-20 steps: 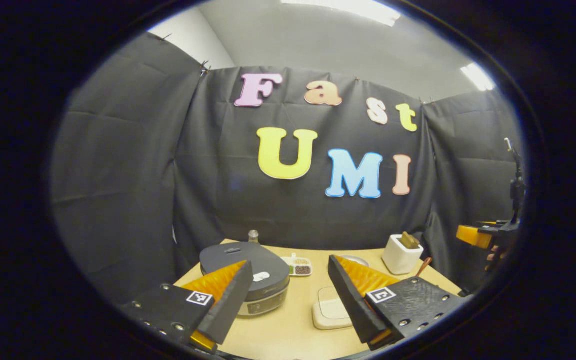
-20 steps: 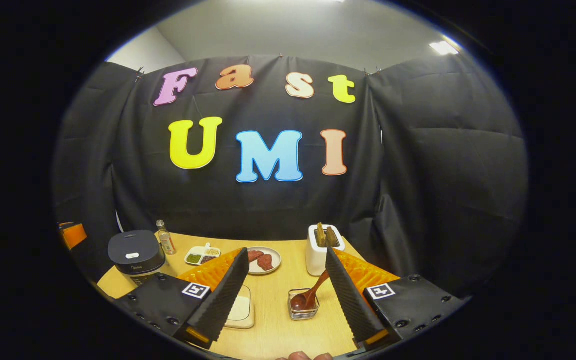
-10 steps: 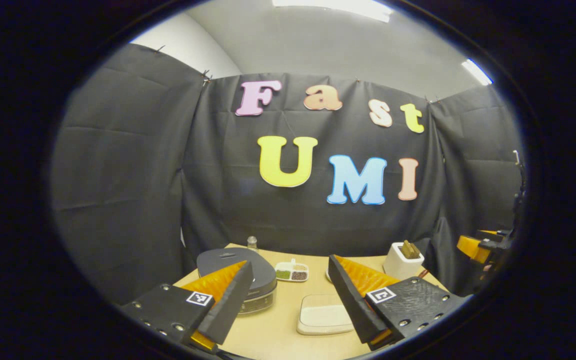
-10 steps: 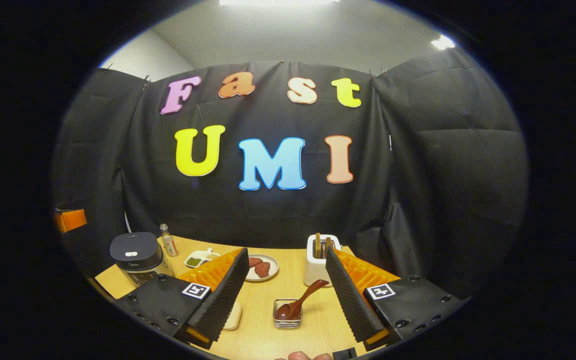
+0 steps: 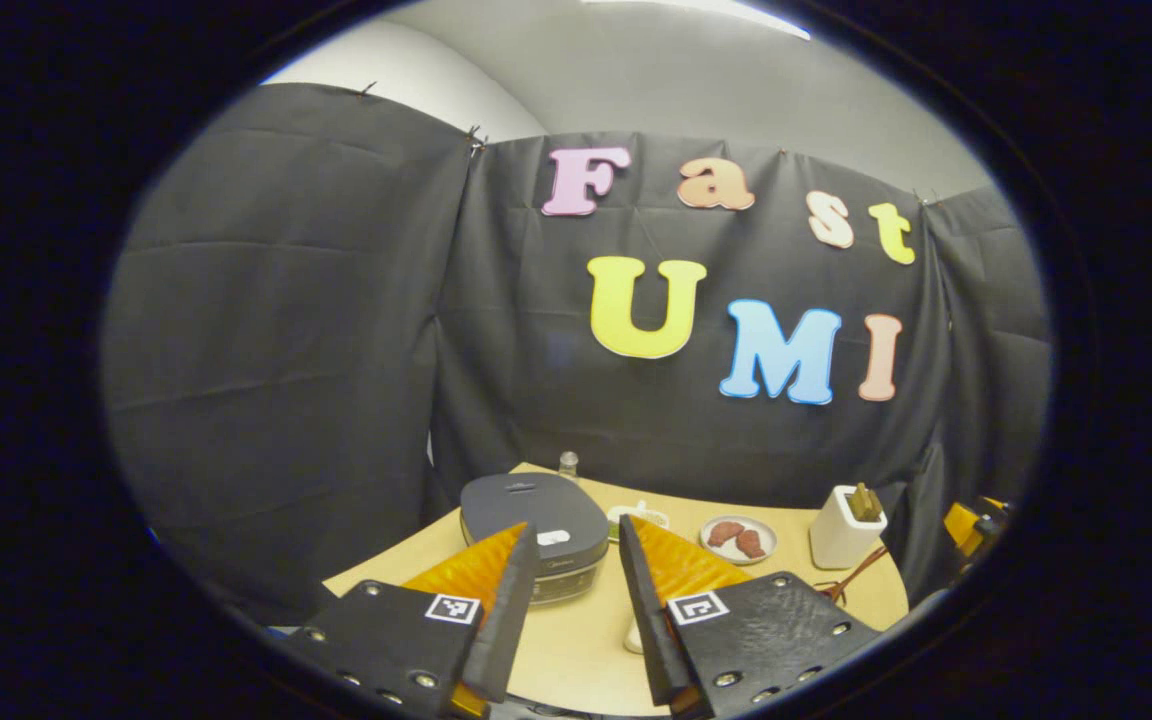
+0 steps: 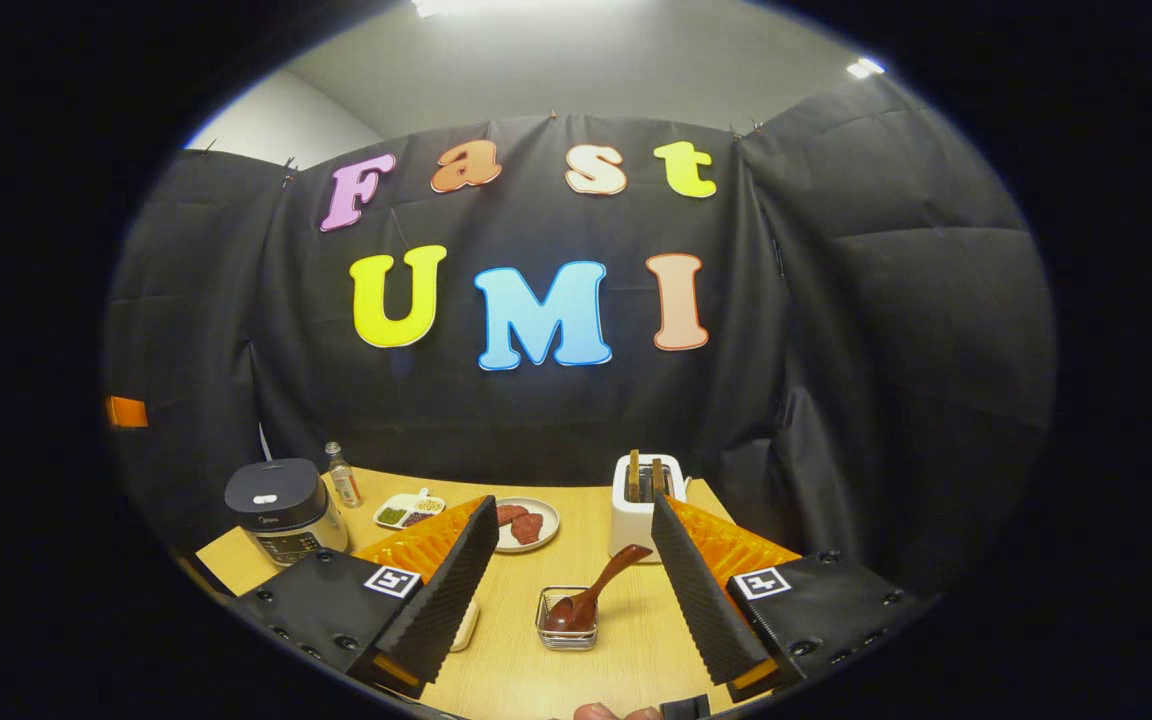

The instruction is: Close the left gripper, press the button to open the rice cooker; take a wooden spoon from the chopstick holder with the right hand, scoop a spoonful of rice and pour it into the rice cooker, then put the wooden spoon back into the chopstick holder.

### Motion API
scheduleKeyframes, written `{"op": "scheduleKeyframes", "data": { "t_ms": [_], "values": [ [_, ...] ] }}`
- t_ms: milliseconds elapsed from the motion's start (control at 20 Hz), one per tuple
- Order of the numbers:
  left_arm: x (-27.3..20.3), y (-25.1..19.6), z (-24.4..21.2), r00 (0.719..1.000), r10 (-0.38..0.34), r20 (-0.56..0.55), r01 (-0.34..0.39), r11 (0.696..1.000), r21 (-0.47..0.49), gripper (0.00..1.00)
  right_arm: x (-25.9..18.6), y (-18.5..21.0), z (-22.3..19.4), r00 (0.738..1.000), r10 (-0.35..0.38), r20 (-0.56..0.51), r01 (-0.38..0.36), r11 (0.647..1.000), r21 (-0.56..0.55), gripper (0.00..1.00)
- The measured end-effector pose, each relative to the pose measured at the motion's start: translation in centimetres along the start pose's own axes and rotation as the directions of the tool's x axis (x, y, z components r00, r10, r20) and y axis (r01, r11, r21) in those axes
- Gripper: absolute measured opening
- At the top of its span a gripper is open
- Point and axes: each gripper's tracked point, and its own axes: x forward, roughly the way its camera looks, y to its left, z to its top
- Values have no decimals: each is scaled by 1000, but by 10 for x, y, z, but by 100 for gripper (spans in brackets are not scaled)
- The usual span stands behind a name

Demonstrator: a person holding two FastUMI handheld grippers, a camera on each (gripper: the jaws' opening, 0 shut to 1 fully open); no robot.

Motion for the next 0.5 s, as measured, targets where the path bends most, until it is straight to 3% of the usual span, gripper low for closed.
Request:
{"op": "scheduleKeyframes", "data": {
  "t_ms": [50,150,200,250,300,400,500],
  "values": [
    [5,3,0,1000,-22,-10,22,1000,-12,53,0,0,-1,1000,-17,-2,17,1000,14,98],
    [19,39,5,999,47,-27,-47,999,-26,29,-2,5,-2,999,-52,-12,53,998,46,96],
    [33,49,-3,998,39,-50,-41,998,-43,18,-3,8,-4,997,-73,-19,74,995,61,97],
    [42,50,-7,997,-14,-74,8,997,-72,6,-5,12,-2,995,-94,-19,95,993,74,97],
    [49,48,-11,995,-45,-92,36,994,-101,9,-7,16,-1,993,-118,-12,119,990,81,97],
    [75,65,-19,989,-81,-127,64,989,-133,0,-9,24,-2,987,-161,-12,161,983,84,100],
    [97,72,-22,980,-135,-143,119,986,-116,1,-13,35,-5,981,-191,-15,192,978,78,97]
  ]
}}
